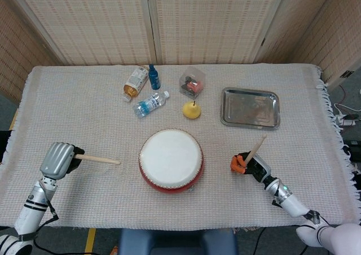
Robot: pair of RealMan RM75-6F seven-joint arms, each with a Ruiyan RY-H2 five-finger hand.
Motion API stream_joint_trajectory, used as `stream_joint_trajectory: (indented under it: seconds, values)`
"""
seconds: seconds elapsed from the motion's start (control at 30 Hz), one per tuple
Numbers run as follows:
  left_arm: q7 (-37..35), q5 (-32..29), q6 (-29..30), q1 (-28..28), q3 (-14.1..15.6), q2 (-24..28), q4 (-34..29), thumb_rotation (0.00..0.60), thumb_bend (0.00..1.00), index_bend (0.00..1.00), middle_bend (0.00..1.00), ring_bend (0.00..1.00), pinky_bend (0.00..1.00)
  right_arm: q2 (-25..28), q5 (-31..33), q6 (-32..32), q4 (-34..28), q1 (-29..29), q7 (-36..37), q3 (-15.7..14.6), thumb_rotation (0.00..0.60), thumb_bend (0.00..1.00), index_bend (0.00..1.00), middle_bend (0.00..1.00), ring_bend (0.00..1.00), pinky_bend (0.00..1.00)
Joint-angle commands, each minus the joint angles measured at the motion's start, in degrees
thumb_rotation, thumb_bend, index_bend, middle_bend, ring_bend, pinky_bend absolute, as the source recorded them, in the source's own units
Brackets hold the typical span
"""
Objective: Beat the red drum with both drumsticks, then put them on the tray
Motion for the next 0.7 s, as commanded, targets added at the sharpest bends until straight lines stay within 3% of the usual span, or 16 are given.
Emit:
stream_joint_trajectory:
  seconds: [0.03, 0.4, 0.7]
  values:
    - [-0.2, 0.1, -0.1, 0.0, 0.1, -0.1, 0.2, 0.600, 0.83, 1.00, 1.00, 1.00, 1.00, -0.1, 0.2, -0.4, -0.5, 0.2, -1.2, 0.0, 0.600, 0.24, 0.88, 0.70, 0.56, 0.58]
    - [-1.1, 0.3, 0.1, 0.2, 0.3, -0.4, 1.1, 0.600, 0.83, 1.00, 1.00, 1.00, 1.00, -1.0, 0.5, -2.2, -2.3, 1.0, -7.4, 0.3, 0.600, 0.28, 1.00, 0.81, 0.69, 0.70]
    - [-1.6, 0.3, -0.1, 0.2, 0.4, -0.4, 1.3, 0.600, 0.83, 1.00, 1.00, 1.00, 1.00, -1.6, 2.1, -2.9, -3.6, 0.8, -12.3, 1.5, 0.600, 0.69, 1.00, 0.94, 0.85, 0.81]
